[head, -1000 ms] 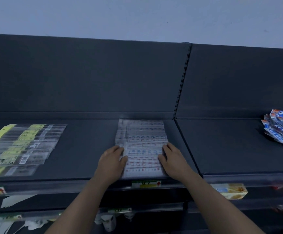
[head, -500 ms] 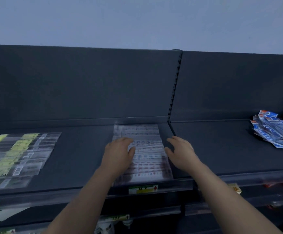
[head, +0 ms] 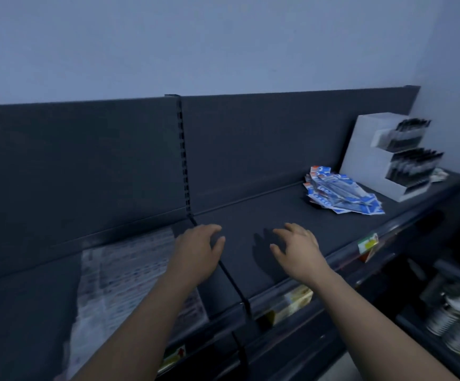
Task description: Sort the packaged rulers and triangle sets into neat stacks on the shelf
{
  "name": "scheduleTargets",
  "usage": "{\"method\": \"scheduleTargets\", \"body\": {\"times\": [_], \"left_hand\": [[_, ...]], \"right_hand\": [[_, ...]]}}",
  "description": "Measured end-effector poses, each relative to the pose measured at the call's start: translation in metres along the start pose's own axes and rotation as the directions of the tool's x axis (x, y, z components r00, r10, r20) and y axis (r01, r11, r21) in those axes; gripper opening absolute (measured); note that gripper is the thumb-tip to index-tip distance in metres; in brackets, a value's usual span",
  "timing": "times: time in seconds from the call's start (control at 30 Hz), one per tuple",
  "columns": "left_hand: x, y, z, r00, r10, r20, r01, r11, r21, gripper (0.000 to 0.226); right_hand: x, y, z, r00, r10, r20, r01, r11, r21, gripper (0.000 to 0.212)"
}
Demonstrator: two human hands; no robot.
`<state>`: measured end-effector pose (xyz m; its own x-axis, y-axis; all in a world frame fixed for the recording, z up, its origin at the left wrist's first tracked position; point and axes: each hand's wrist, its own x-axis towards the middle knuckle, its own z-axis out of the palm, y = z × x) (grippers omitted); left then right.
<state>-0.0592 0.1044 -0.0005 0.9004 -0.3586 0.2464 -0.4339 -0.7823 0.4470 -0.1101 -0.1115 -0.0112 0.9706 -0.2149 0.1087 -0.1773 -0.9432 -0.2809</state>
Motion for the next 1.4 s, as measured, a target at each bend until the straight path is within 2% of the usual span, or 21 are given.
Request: {"method": "scheduleTargets", "body": {"times": [0.2, 0.43, 0.67, 0.77, 0.83, 0.9, 0.97, 1.03, 1.07, 1.13, 1.2, 1.27, 1.3, 1.33, 1.37, 1.4], "left_hand": [[0.051, 0.049, 0.047, 0.997, 0.071, 0.037, -0.069, 0.997, -0.038, 0.039], [0.133, 0.125, 0.125, 0.997, 0.038, 0.062, -0.032, 0.996, -0.087, 0.037], [0.210, 0.192, 0.188, 0.998, -0.029, 0.064, 0.036, 0.991, -0.126, 0.034], [0.233, 0.204, 0.207, 0.995, -0.070, 0.066, 0.077, 0.990, -0.120, 0.034], [0.243, 0.209, 0.216, 0.992, -0.100, 0.075, 0.108, 0.987, -0.115, 0.037], [0.249, 0.212, 0.222, 0.989, -0.119, 0.083, 0.128, 0.984, -0.120, 0.038], [0.252, 0.213, 0.226, 0.989, -0.132, 0.063, 0.141, 0.976, -0.167, 0.036], [0.253, 0.217, 0.227, 0.987, -0.159, -0.021, 0.147, 0.952, -0.267, 0.030], [0.254, 0.219, 0.227, 0.980, -0.175, -0.095, 0.135, 0.936, -0.324, 0.027], [0.256, 0.224, 0.226, 0.950, -0.238, -0.201, 0.127, 0.886, -0.446, 0.024], [0.259, 0.231, 0.223, 0.930, -0.349, -0.116, 0.206, 0.755, -0.622, 0.031], [0.262, 0.237, 0.223, 0.914, -0.398, 0.074, 0.275, 0.478, -0.834, 0.026], [0.262, 0.238, 0.224, 0.901, -0.406, 0.150, 0.301, 0.337, -0.892, 0.021], [0.260, 0.238, 0.225, 0.886, -0.421, 0.193, 0.314, 0.239, -0.919, 0.018], [0.259, 0.234, 0.225, 0.871, -0.446, 0.208, 0.324, 0.204, -0.924, 0.017], [0.257, 0.229, 0.223, 0.861, -0.465, 0.208, 0.324, 0.184, -0.928, 0.018]], "right_hand": [[0.034, 0.080, -0.018, 0.995, 0.097, -0.026, -0.098, 0.995, -0.018, 0.042], [0.121, 0.199, -0.038, 0.989, 0.100, -0.112, -0.107, 0.993, -0.054, 0.029], [0.203, 0.299, -0.060, 0.994, 0.108, 0.023, -0.104, 0.986, -0.133, 0.028], [0.231, 0.321, -0.054, 0.989, 0.124, 0.086, -0.118, 0.991, -0.068, 0.033], [0.242, 0.328, -0.044, 0.982, 0.126, 0.139, -0.126, 0.992, -0.011, 0.024], [0.248, 0.334, -0.035, 0.988, 0.128, 0.088, -0.129, 0.992, 0.002, 0.014], [0.248, 0.338, -0.034, 0.994, 0.108, 0.002, -0.107, 0.991, -0.074, 0.012], [0.245, 0.338, -0.038, 0.990, 0.095, -0.104, -0.104, 0.990, -0.090, 0.017], [0.243, 0.337, -0.042, 0.981, 0.093, -0.169, -0.100, 0.994, -0.034, 0.022], [0.236, 0.329, -0.047, 0.953, 0.063, -0.297, -0.029, 0.993, 0.116, 0.025], [0.228, 0.318, -0.048, 0.931, -0.042, -0.363, 0.107, 0.981, 0.160, 0.022], [0.220, 0.308, -0.042, 0.924, -0.224, -0.311, 0.279, 0.949, 0.146, 0.022], [0.217, 0.305, -0.038, 0.913, -0.325, -0.248, 0.365, 0.921, 0.137, 0.021], [0.215, 0.302, -0.035, 0.891, -0.410, -0.196, 0.439, 0.888, 0.136, 0.019], [0.214, 0.301, -0.034, 0.880, -0.449, -0.154, 0.471, 0.868, 0.157, 0.019], [0.214, 0.299, -0.035, 0.893, -0.429, -0.139, 0.450, 0.870, 0.204, 0.021]]}}
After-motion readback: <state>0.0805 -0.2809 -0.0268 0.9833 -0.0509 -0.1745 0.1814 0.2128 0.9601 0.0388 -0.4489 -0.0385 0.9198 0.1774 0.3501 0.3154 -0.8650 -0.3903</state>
